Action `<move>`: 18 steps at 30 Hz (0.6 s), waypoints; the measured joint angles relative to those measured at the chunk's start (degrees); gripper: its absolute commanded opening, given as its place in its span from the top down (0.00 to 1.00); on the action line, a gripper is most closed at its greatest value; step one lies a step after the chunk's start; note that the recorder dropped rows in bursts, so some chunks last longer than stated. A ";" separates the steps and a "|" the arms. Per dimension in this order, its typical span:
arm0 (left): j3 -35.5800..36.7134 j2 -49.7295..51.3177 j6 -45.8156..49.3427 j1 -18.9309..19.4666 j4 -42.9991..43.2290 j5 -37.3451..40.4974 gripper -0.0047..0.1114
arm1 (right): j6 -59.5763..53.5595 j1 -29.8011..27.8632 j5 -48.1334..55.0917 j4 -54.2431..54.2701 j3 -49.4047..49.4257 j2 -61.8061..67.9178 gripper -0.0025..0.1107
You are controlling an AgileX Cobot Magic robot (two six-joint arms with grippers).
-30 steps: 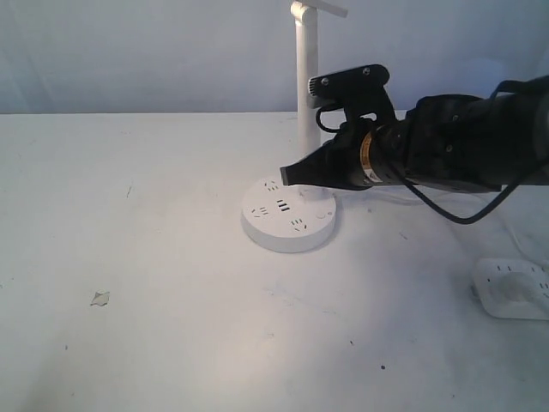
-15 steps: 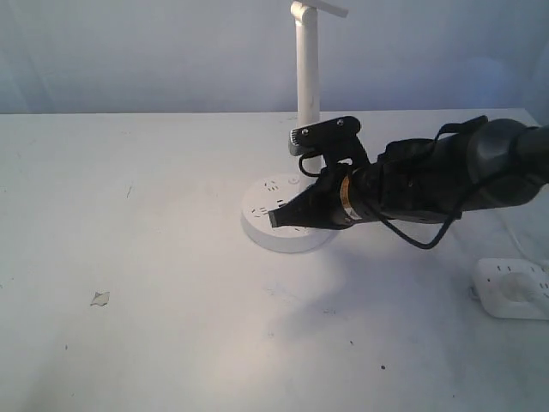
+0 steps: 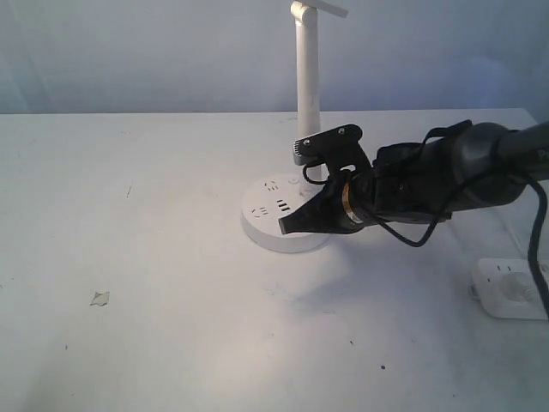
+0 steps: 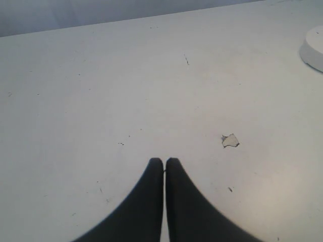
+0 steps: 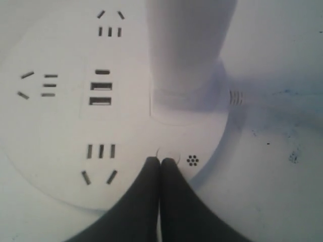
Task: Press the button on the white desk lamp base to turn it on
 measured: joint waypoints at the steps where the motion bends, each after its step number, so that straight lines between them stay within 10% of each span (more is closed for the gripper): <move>1: 0.00 0.00 0.00 0.00 0.00 0.00 0.95 | 0.00 0.00 0.00 -0.12 -0.04 0.00 0.98; 18: 0.00 0.00 0.00 0.00 0.00 0.00 0.95 | 0.00 0.00 0.34 -0.34 -2.39 0.69 0.98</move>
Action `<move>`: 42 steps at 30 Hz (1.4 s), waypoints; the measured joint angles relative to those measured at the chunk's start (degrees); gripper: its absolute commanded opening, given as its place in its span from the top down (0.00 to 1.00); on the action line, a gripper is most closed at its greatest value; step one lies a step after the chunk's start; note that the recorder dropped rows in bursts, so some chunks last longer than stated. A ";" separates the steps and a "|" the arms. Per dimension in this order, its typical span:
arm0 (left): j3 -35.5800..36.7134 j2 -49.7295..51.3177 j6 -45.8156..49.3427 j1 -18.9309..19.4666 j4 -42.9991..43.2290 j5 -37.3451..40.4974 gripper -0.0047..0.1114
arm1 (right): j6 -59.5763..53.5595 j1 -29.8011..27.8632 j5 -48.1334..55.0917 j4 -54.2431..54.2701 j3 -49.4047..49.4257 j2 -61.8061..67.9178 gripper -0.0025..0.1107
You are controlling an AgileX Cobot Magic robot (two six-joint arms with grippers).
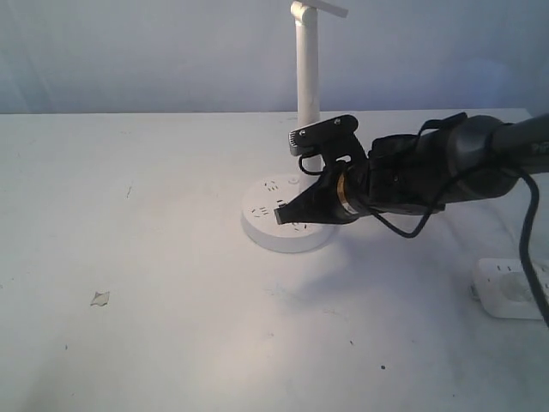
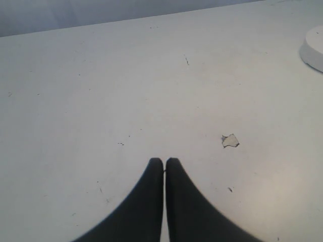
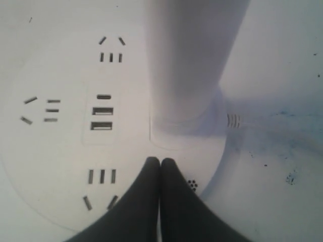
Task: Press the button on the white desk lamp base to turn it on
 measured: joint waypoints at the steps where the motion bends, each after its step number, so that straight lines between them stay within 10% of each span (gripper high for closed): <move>1: 0.00 0.00 0.00 0.00 0.00 0.00 0.95 | 0.00 0.00 0.11 0.00 0.00 0.00 0.98; 42: 0.00 0.00 0.00 0.00 0.00 0.00 0.95 | 13.79 0.00 4.66 -2.64 50.33 -95.73 0.98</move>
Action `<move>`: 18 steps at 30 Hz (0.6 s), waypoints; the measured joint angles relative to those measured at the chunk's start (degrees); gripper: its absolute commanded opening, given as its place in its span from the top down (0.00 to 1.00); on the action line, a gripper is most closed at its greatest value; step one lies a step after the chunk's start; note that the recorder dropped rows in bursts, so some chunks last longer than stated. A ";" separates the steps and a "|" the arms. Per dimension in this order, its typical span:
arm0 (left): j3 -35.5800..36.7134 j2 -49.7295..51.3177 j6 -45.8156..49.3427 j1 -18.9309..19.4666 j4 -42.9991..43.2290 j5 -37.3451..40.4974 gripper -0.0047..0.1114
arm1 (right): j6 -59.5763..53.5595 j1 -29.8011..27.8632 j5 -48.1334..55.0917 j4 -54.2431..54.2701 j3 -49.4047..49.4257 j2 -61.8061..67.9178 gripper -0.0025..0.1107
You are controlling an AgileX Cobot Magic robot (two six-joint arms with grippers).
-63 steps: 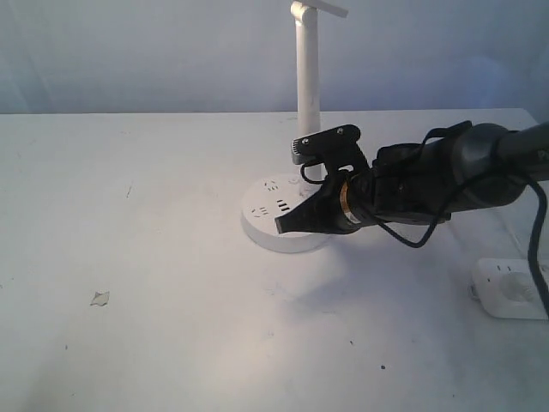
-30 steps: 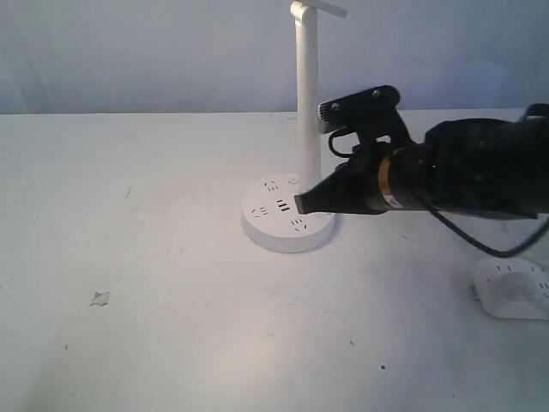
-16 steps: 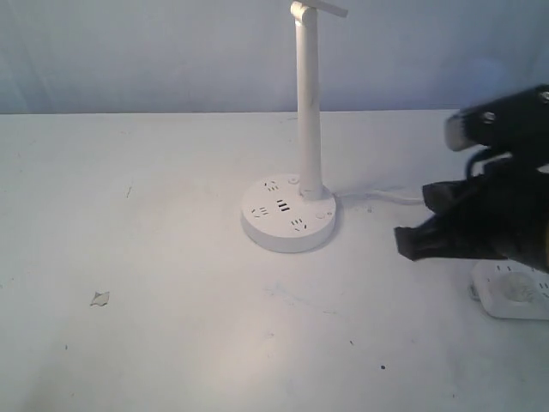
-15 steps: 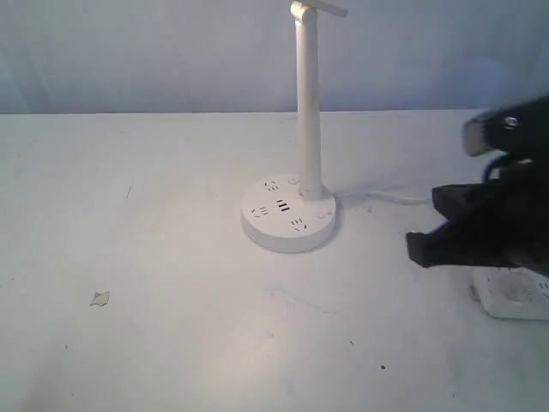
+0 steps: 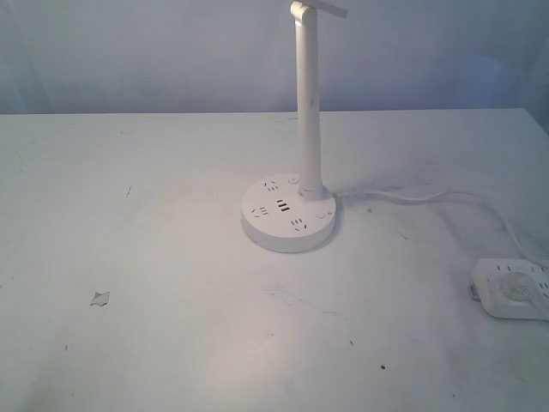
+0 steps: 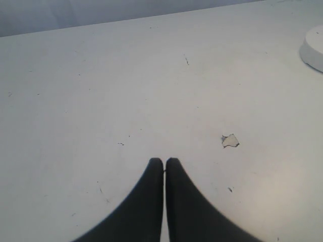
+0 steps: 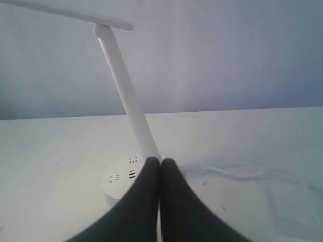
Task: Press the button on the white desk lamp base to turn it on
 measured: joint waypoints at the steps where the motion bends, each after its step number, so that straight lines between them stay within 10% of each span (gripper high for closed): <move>1: 0.00 0.00 0.00 0.00 0.00 0.00 0.95 | 1.12 0.00 -0.32 0.00 0.72 -0.99 0.98; 18: 0.00 0.00 0.00 0.00 0.00 0.00 0.95 | 19.64 0.00 -13.78 3.42 4.86 -2.83 0.98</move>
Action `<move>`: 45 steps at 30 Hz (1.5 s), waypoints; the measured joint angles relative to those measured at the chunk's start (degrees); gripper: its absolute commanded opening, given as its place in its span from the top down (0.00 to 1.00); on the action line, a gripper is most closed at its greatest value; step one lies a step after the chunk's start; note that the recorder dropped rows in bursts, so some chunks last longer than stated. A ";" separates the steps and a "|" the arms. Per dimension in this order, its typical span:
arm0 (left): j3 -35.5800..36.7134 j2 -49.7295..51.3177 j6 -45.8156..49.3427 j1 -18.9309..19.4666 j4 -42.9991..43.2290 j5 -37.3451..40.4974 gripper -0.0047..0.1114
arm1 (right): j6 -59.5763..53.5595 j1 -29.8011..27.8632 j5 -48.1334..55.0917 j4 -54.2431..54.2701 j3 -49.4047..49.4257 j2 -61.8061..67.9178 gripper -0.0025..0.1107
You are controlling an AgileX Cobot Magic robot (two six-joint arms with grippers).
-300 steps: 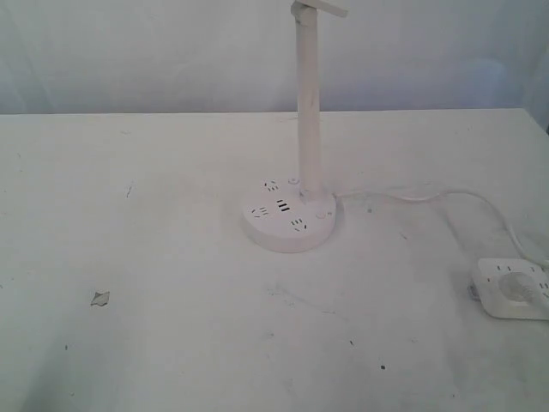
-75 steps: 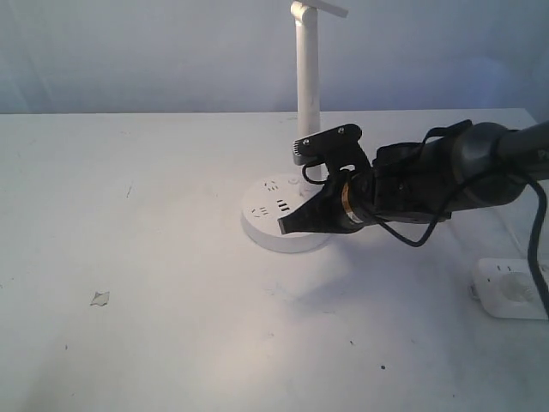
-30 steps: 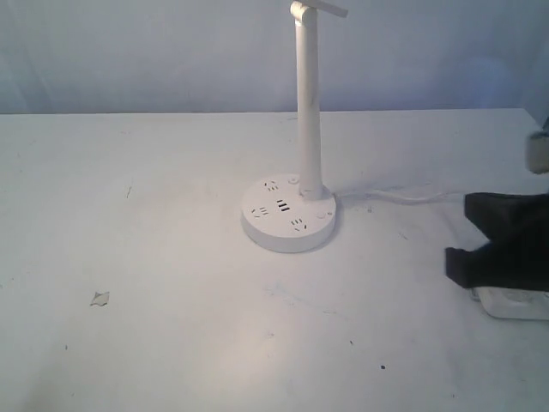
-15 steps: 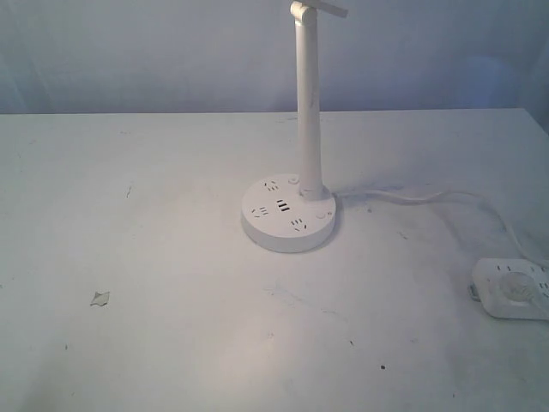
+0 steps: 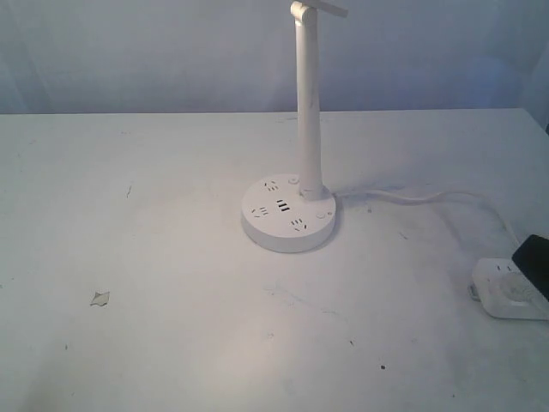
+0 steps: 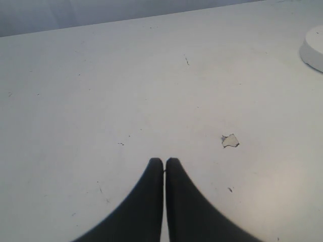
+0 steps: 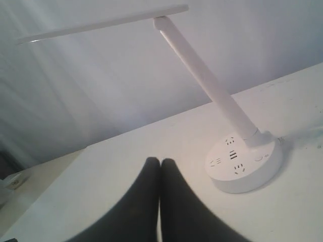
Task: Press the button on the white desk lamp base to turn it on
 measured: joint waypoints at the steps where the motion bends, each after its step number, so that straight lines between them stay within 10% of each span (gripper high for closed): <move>1: 0.00 0.00 0.00 0.00 0.00 0.00 0.95 | 0.00 0.00 0.00 0.00 0.00 0.00 0.98; 31: 0.00 0.00 0.00 0.00 0.00 0.00 0.95 | 0.12 -0.85 3.75 -8.09 7.19 -3.47 0.98; 45: 0.00 0.00 0.00 0.00 0.00 -0.12 0.95 | 0.12 -26.60 2.78 -8.17 7.19 -11.68 0.98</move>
